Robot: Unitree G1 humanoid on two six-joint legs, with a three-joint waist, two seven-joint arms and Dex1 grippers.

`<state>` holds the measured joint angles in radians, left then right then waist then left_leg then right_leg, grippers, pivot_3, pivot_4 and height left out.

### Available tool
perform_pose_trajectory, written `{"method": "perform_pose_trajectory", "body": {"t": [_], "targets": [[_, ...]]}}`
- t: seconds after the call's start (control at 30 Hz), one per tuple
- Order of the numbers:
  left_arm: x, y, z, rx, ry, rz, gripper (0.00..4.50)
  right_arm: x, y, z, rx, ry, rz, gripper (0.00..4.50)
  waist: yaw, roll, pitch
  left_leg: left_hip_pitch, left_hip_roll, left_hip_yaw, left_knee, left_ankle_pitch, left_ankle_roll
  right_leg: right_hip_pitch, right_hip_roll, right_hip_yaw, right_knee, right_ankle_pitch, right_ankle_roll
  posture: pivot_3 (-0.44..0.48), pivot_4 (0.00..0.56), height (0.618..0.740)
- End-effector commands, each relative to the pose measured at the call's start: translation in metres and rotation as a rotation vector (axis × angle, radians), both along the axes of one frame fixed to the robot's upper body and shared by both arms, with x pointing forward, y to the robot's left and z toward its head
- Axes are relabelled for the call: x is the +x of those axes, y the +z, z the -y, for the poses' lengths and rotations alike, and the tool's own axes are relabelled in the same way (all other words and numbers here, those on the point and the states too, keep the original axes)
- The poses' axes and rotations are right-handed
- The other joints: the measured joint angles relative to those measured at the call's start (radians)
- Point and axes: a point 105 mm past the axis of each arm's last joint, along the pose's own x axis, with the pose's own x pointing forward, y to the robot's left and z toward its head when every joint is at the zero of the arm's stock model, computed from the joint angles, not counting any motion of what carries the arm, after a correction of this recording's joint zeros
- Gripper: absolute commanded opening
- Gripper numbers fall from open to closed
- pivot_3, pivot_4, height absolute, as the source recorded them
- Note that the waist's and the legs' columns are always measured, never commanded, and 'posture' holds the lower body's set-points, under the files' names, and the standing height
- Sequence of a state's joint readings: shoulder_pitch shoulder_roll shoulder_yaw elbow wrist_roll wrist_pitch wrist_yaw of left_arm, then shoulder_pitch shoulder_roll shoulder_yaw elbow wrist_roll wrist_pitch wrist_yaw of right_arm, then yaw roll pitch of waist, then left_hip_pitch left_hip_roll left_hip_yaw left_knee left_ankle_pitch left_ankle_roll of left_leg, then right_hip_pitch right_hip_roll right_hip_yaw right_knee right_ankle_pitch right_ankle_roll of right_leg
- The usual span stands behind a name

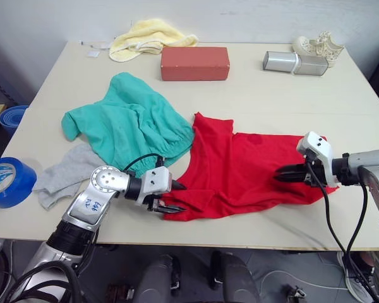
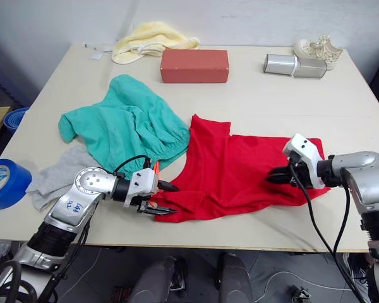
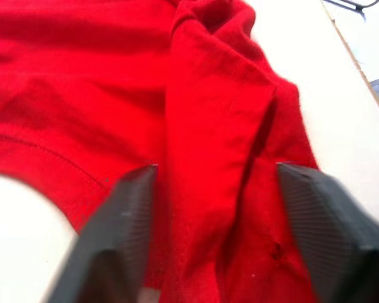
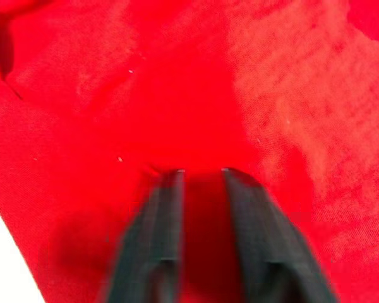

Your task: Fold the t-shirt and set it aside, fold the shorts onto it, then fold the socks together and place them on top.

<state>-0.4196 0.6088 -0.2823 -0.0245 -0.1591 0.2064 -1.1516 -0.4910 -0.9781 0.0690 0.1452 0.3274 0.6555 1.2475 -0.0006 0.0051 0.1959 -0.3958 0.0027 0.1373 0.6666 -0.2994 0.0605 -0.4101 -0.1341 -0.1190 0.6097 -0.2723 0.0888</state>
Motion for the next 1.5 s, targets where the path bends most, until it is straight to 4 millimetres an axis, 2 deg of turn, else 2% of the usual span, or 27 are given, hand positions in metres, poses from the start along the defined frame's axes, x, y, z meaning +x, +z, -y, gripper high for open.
{"method": "perform_pose_trajectory", "body": {"t": [0.03, 0.2, 0.37, 0.6, 0.77, 0.87, 1.0, 1.1, 1.23, 1.33, 1.5], "targets": [[0.001, 0.000, 0.003, 0.004, -0.008, 0.018, 1.54, 0.000, 0.012, 0.009, -0.014, -0.002, 0.035, 0.00, 0.000, 0.000, 0.000, 0.000, 0.000, 0.000, 0.000, 0.000, 0.000, 0.000, 0.000, 0.000, 0.000, 0.000, 0.000, 0.000, 0.150, 0.740], [0.001, -0.001, 0.004, 0.007, -0.016, 0.021, 0.02, -0.003, 0.013, 0.015, -0.038, -0.001, 0.045, 0.00, 0.000, 0.000, 0.000, 0.000, 0.000, 0.000, 0.000, 0.000, 0.000, 0.000, 0.000, 0.000, 0.000, 0.000, 0.000, 0.000, 0.150, 0.740], [-0.004, 0.008, 0.006, -0.047, -0.041, 0.018, 0.02, -0.018, 0.026, 0.028, -0.015, 0.027, 0.080, 0.00, 0.005, 0.000, 0.000, 0.000, 0.000, 0.000, 0.000, 0.000, 0.000, 0.000, 0.000, 0.000, 0.000, 0.000, 0.000, 0.000, 0.150, 0.740], [-0.010, 0.024, -0.005, -0.076, -0.056, 0.018, 0.02, -0.046, 0.039, 0.060, -0.010, -0.009, 0.146, 0.00, 0.004, 0.000, 0.000, 0.000, 0.000, 0.000, 0.000, 0.000, 0.000, 0.000, 0.000, 0.000, 0.000, 0.000, 0.000, 0.000, 0.150, 0.740], [-0.018, 0.023, -0.010, -0.078, -0.083, 0.012, 0.02, -0.070, 0.037, 0.078, -0.038, -0.053, 0.165, 0.00, 0.004, 0.000, 0.000, 0.001, 0.000, 0.000, 0.000, 0.000, 0.000, 0.001, 0.000, 0.000, 0.000, 0.000, 0.000, 0.000, 0.150, 0.740], [-0.030, 0.028, -0.010, -0.112, -0.121, 0.038, 0.02, -0.091, 0.036, 0.086, -0.065, -0.057, 0.224, 0.00, 0.006, 0.000, 0.000, 0.001, 0.000, 0.000, -0.001, 0.000, 0.000, 0.001, 0.000, 0.001, 0.000, 0.000, 0.000, 0.000, 0.150, 0.740], [-0.051, 0.030, -0.010, -0.102, -0.188, 0.050, 0.02, -0.120, 0.028, 0.087, -0.079, -0.040, 0.297, 0.00, 0.016, -0.001, 0.000, 0.002, 0.000, 0.000, -0.002, -0.004, -0.005, 0.002, 0.000, 0.002, -0.001, 0.000, 0.000, 0.000, 0.150, 0.740], [-0.065, 0.022, -0.010, -0.068, -0.217, 0.034, 0.02, -0.142, 0.009, 0.095, -0.130, -0.032, 0.281, 0.00, 0.021, -0.001, 0.000, 0.004, 0.000, 0.001, -0.002, -0.004, -0.006, 0.003, 0.000, 0.004, -0.001, 0.000, 0.000, 0.000, 0.150, 0.740], [-0.070, 0.016, -0.008, -0.046, -0.212, 0.023, 0.02, -0.162, -0.017, 0.107, -0.190, -0.029, 0.247, 0.00, 0.022, -0.001, 0.000, 0.006, 0.000, 0.003, -0.003, -0.005, -0.006, 0.003, 0.000, 0.006, -0.001, 0.000, 0.000, 0.000, 0.150, 0.740], [-0.069, 0.014, -0.007, -0.032, -0.205, 0.009, 0.02, -0.168, -0.031, 0.115, -0.222, -0.050, 0.258, 0.00, 0.024, -0.001, 0.000, 0.006, 0.000, 0.003, -0.003, -0.005, -0.006, 0.003, 0.000, 0.007, -0.001, 0.000, 0.000, 0.000, 0.150, 0.740], [-0.063, 0.010, -0.008, -0.006, -0.154, -0.027, 0.02, -0.163, -0.045, 0.112, -0.150, -0.146, 0.272, 0.00, 0.023, 0.000, -0.001, 0.006, 0.001, 0.004, -0.003, -0.005, -0.006, 0.002, 0.000, 0.007, -0.001, 0.000, -0.001, 0.000, 0.150, 0.740]]}}
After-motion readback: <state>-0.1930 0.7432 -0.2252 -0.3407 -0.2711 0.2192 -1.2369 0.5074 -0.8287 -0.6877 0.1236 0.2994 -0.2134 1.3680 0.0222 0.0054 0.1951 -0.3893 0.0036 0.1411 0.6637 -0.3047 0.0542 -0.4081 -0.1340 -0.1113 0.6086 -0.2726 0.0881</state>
